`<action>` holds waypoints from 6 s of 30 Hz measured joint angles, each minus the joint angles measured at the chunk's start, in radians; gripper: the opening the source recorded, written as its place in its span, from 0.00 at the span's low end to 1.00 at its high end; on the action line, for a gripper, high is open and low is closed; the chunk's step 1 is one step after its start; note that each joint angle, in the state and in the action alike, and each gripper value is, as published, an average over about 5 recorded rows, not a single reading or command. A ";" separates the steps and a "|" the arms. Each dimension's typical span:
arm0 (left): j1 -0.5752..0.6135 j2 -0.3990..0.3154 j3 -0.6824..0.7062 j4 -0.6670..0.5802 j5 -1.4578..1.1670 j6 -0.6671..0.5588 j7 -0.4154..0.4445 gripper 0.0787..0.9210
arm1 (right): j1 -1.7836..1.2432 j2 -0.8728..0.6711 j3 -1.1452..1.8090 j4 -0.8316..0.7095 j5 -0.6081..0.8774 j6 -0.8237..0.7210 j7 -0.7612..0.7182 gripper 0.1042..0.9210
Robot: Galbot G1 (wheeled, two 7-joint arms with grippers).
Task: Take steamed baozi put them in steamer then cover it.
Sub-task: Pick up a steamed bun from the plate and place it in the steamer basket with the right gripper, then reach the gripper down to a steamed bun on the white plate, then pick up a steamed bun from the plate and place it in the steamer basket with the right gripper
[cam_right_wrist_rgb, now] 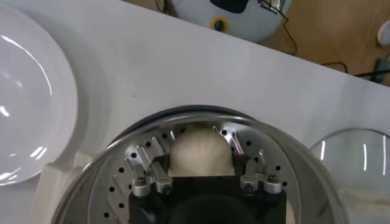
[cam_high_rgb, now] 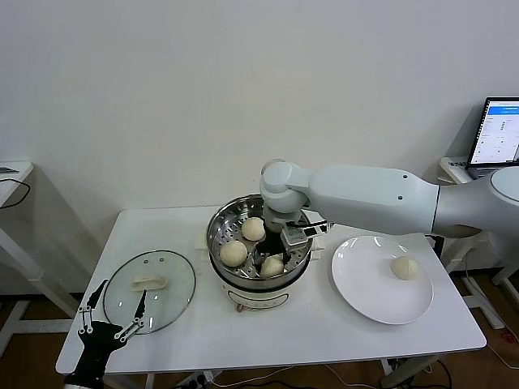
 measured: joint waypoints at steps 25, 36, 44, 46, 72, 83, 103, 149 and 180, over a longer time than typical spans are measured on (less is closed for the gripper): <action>-0.006 0.004 0.007 0.007 -0.001 0.000 -0.007 0.88 | 0.057 -0.144 0.128 -0.038 0.127 -0.106 -0.080 0.88; -0.007 0.012 0.012 0.006 0.000 0.001 -0.007 0.88 | 0.040 -0.354 0.179 -0.289 0.375 -0.451 -0.173 0.88; -0.004 0.015 0.014 0.002 0.003 0.006 -0.007 0.88 | -0.059 -0.470 0.199 -0.428 0.426 -0.596 -0.178 0.88; -0.004 0.015 0.015 0.002 0.005 0.007 -0.007 0.88 | -0.088 -0.492 0.204 -0.445 0.425 -0.617 -0.171 0.88; 0.017 0.009 -0.001 -0.008 0.010 0.006 -0.010 0.88 | -0.379 -0.470 0.286 -0.643 0.331 -0.717 -0.012 0.88; 0.009 0.009 0.000 -0.003 0.009 0.007 -0.010 0.88 | -0.421 -0.423 0.319 -0.694 0.308 -0.720 0.014 0.87; 0.000 0.014 -0.008 -0.002 0.005 0.005 -0.011 0.88 | -0.344 -0.440 0.307 -0.631 0.314 -0.720 -0.034 0.67; -0.014 0.012 -0.021 -0.015 -0.010 0.001 -0.014 0.88 | 0.129 0.036 -0.161 -0.306 0.772 -0.987 -0.100 0.68; -0.017 0.008 -0.024 -0.014 -0.010 -0.002 -0.020 0.88 | 0.065 0.086 -0.169 -0.358 0.726 -0.994 -0.074 0.87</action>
